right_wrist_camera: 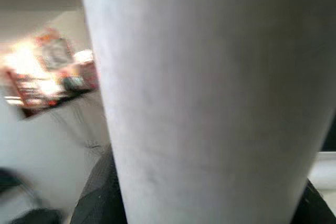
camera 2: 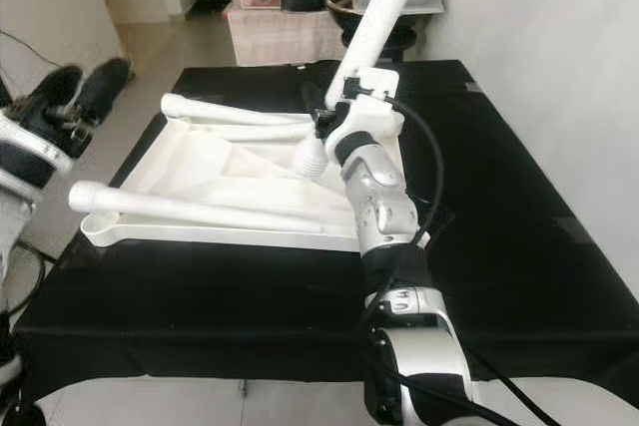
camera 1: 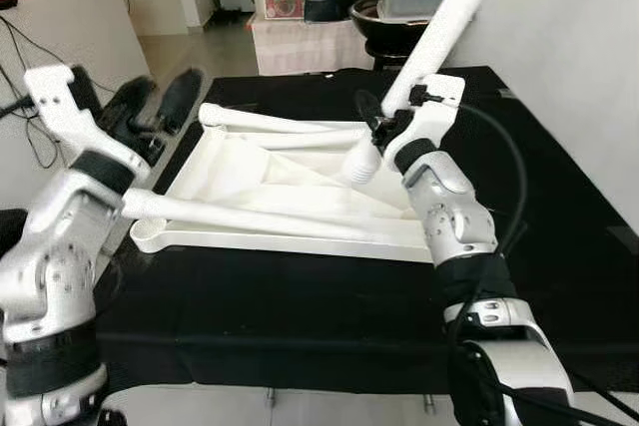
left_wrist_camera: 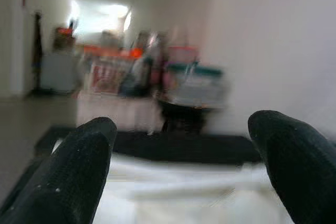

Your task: Building children table

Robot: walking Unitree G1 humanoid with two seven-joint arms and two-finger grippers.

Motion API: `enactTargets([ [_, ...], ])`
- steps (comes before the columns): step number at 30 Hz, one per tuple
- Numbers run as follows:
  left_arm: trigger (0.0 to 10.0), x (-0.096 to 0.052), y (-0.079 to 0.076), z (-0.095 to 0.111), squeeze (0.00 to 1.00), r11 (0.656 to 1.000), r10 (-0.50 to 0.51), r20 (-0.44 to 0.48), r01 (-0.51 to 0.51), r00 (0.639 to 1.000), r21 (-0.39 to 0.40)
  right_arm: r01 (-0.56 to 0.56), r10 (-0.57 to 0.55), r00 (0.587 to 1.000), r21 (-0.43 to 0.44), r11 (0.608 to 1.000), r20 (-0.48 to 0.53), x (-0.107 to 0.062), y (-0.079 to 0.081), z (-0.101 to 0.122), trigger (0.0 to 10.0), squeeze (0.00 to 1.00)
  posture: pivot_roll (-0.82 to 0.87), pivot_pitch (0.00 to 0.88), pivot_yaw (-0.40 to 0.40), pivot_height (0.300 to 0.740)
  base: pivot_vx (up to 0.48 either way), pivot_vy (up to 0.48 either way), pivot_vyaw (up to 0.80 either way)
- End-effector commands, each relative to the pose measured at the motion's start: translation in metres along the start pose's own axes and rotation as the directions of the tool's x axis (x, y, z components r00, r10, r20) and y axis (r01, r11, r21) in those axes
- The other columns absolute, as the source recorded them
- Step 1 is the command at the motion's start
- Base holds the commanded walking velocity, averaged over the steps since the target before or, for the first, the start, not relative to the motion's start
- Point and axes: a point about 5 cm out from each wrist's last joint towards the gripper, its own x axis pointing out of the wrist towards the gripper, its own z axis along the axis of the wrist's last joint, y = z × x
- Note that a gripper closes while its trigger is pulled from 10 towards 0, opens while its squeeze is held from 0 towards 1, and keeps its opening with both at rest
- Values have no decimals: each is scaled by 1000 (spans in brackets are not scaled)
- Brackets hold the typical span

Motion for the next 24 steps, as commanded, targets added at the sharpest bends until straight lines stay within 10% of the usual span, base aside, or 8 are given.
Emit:
enactTargets([
  [1,10000,-3,0,-8,0,999,27,-38,-27,999,20,-54,54,999,20,998,-2,0,9,1,10000,0,-132,60,61,740,0,0,0],
  [9,10000,-53,-34,-55,0,995,54,-267,-29,962,98,-227,227,974,35,973,13,-27,36,-17,10000,0,-94,171,61,740,0,0,0],
  [24,10000,-60,-54,-47,0,982,64,-253,-16,965,188,-224,222,972,-17,974,-82,-54,35,-14,10000,0,-99,174,55,740,0,0,0],
])
